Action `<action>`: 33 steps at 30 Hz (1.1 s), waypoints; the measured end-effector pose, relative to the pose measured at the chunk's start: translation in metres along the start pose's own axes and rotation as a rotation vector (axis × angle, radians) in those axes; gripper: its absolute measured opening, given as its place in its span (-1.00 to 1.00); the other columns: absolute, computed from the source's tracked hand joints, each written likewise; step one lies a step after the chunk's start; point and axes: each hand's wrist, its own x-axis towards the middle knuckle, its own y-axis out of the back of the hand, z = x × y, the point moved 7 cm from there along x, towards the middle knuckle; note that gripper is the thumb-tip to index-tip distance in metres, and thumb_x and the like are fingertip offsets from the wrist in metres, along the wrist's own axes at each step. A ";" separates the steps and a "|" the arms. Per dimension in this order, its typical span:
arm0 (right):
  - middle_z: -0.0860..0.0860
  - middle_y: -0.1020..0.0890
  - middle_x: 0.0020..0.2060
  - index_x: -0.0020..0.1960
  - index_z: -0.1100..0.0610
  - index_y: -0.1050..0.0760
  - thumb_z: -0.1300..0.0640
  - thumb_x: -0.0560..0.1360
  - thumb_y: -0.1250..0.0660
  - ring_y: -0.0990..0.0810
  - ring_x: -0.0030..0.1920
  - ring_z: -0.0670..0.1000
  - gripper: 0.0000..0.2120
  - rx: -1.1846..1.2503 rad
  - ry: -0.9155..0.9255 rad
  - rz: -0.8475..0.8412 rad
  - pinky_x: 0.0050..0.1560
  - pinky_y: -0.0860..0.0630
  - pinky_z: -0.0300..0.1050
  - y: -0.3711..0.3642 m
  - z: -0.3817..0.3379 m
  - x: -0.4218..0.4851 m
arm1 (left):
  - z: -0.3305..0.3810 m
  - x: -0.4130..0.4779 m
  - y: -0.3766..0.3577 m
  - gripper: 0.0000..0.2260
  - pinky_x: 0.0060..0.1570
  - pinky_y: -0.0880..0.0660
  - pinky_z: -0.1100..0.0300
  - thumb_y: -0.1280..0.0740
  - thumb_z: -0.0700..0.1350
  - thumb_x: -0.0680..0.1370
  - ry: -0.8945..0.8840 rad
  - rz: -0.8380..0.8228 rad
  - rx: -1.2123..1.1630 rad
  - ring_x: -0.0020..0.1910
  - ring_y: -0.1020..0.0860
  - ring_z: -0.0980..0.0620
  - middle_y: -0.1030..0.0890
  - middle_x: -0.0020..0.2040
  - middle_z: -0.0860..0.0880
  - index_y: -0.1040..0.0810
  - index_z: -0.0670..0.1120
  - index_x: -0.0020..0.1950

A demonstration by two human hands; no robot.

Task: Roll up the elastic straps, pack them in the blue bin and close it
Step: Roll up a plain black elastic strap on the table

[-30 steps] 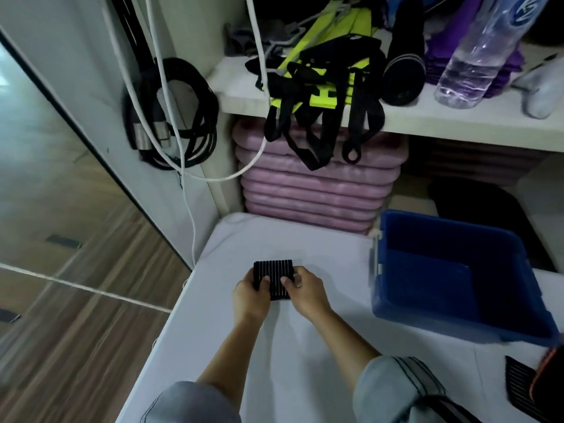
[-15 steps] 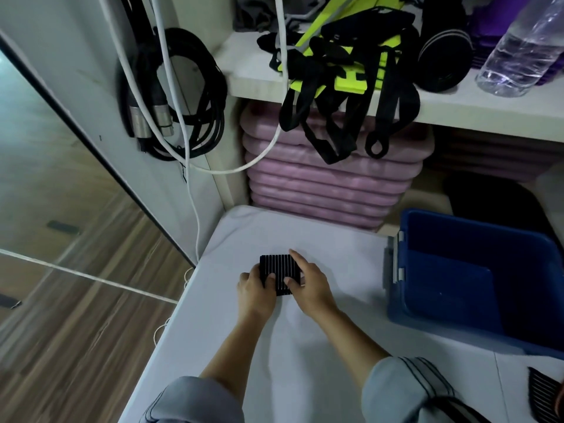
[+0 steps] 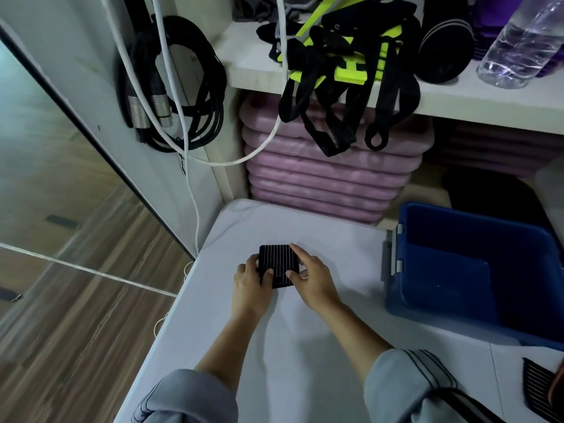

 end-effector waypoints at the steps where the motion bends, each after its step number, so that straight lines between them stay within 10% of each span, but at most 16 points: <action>1: -0.06 -0.46 0.04 0.43 -0.21 -0.23 0.08 0.49 -0.32 -0.56 0.02 0.03 -0.43 0.000 -0.002 0.001 0.18 -0.50 0.00 0.000 0.000 -0.001 | 0.000 0.000 0.000 -0.64 0.13 -0.42 0.00 -0.25 -0.10 0.55 -0.006 0.003 0.006 0.12 -0.47 -0.17 -0.47 0.13 -0.17 -0.36 -0.07 0.35; 17: -0.01 -0.47 0.08 0.44 -0.16 -0.23 0.06 0.52 -0.30 -0.51 -0.01 0.02 -0.47 -0.047 0.010 -0.042 0.15 -0.49 -0.04 0.002 -0.004 -0.009 | 0.006 -0.005 0.002 -0.51 0.10 -0.41 0.01 -0.27 -0.12 0.54 -0.104 -0.017 0.099 0.08 -0.45 -0.17 -0.46 0.10 -0.18 -0.26 0.00 0.46; 26: -0.08 -0.55 -0.06 0.08 -0.09 -0.41 0.05 0.47 -0.34 -0.58 -0.13 0.03 -0.78 0.013 -0.007 0.063 0.02 -0.56 0.05 0.002 -0.004 -0.012 | 0.008 -0.011 0.008 -0.88 -0.20 -0.48 0.08 -0.33 -0.13 0.51 -0.113 0.132 0.027 -0.19 -0.57 -0.10 -0.56 -0.13 -0.08 -0.46 -0.13 -0.01; 33: -0.05 -0.57 0.08 0.39 -0.05 -0.32 0.07 0.47 -0.36 -0.56 -0.08 -0.06 -0.49 0.077 -0.061 0.081 0.13 -0.53 -0.06 0.008 -0.003 -0.014 | 0.000 -0.003 0.011 -0.78 -0.05 -0.46 0.13 -0.33 -0.07 0.52 0.091 0.174 -0.097 -0.10 -0.57 -0.08 -0.63 -0.11 -0.11 -0.57 -0.16 0.08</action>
